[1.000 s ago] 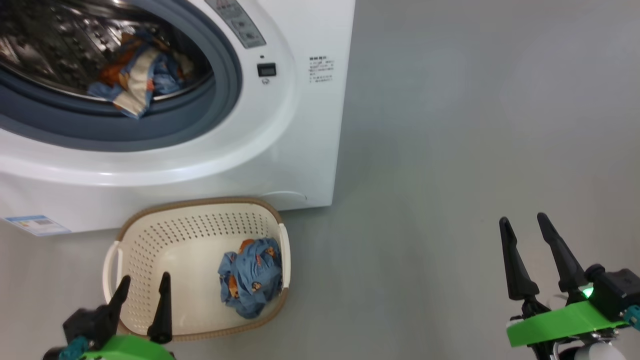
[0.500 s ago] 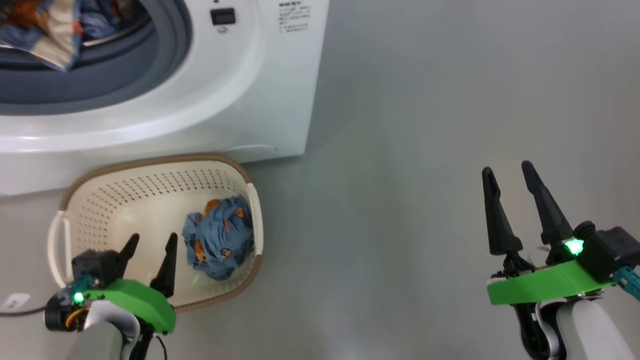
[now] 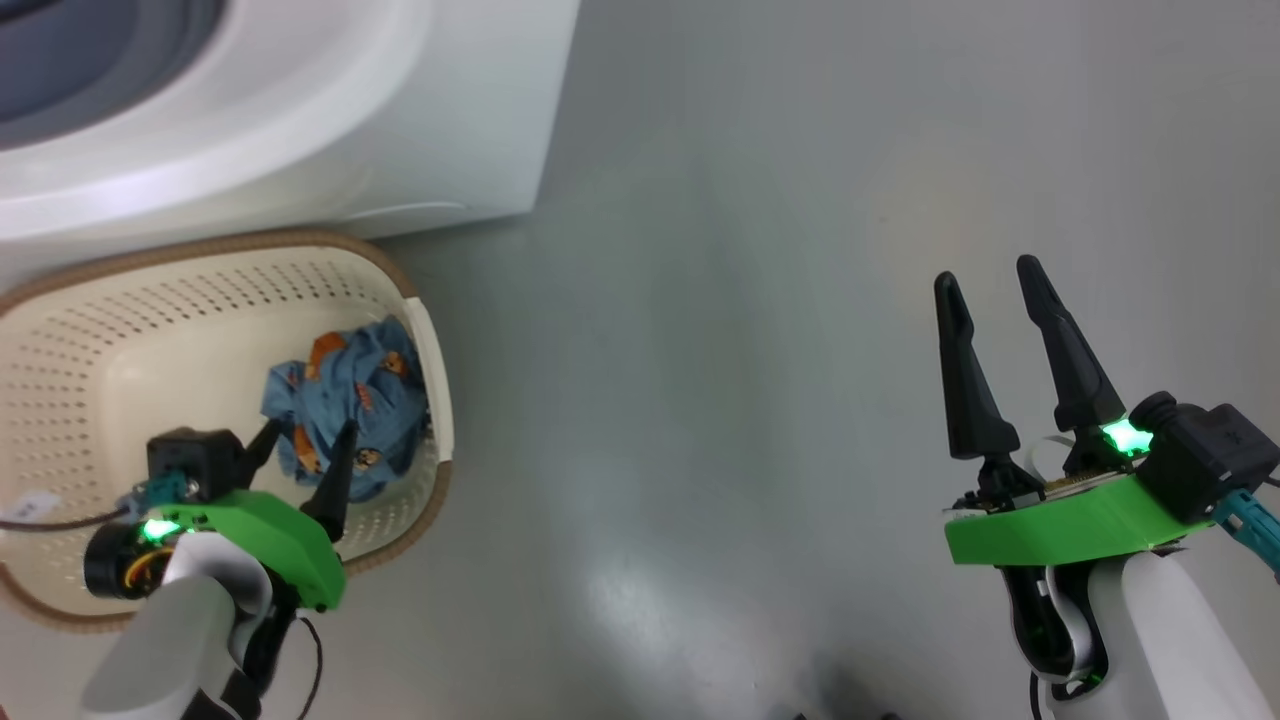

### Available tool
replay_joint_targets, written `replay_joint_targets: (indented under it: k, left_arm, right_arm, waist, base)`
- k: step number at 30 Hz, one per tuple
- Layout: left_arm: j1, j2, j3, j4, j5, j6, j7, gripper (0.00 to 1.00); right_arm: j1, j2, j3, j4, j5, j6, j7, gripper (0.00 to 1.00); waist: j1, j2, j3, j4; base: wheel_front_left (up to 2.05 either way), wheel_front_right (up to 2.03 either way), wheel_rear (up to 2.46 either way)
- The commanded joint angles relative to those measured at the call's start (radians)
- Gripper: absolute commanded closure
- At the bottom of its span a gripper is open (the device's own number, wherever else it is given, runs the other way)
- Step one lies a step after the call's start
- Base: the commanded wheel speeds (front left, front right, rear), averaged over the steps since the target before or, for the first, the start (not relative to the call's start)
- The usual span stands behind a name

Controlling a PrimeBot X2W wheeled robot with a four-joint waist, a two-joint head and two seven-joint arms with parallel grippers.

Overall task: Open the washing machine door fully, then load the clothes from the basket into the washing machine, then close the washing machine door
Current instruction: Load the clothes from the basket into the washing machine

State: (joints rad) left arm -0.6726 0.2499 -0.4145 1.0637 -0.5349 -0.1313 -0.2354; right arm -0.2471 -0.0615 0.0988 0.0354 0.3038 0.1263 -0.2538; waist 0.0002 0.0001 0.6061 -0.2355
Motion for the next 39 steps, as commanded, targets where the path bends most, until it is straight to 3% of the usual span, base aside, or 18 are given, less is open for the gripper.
replay_joint_targets:
  k: [1, 19, 36, 37, 39]
  left_arm:
    - [-0.015, 0.042, 0.003, 0.002, -0.023, 0.001, 0.005, 0.00]
    - [-0.161, 0.151, -0.203, 0.041, -0.199, 0.001, 0.092, 0.00]
    - [-0.278, 0.207, -0.351, 0.136, -0.242, 0.001, 0.157, 0.00]
    - [-0.284, 0.209, -0.359, 0.146, -0.249, 0.001, 0.159, 0.44]
    - [-0.289, 0.212, -0.367, 0.154, -0.255, 0.001, 0.162, 0.79]
  right_arm:
    - [-0.012, 0.001, 0.028, -0.028, -0.011, 0.004, -0.008, 0.00]
    - [-0.050, 0.011, 0.065, -0.049, 0.006, 0.004, -0.008, 0.00]
    - [-0.073, 0.011, 0.099, -0.066, 0.035, 0.004, -0.008, 0.00]
    - [-0.072, 0.011, 0.101, -0.068, 0.036, 0.004, -0.008, 0.00]
    - [-0.071, 0.011, 0.102, -0.069, 0.037, 0.004, -0.008, 0.00]
  waist:
    - [-0.0002, -0.0001, 0.056, -0.039]
    - [-0.0002, -0.0001, 0.180, -0.105]
    - [-0.0002, -0.0001, 0.241, -0.144]
    - [-0.0002, -0.0001, 0.243, -0.148]
    - [-0.0002, -0.0001, 0.243, -0.151]
  base:
    - [0.00, 0.00, 0.00]
    - [0.00, 0.00, 0.00]
    - [0.00, 0.00, 0.00]
    - [0.00, 0.00, 0.00]
    - [0.00, 0.00, 0.00]
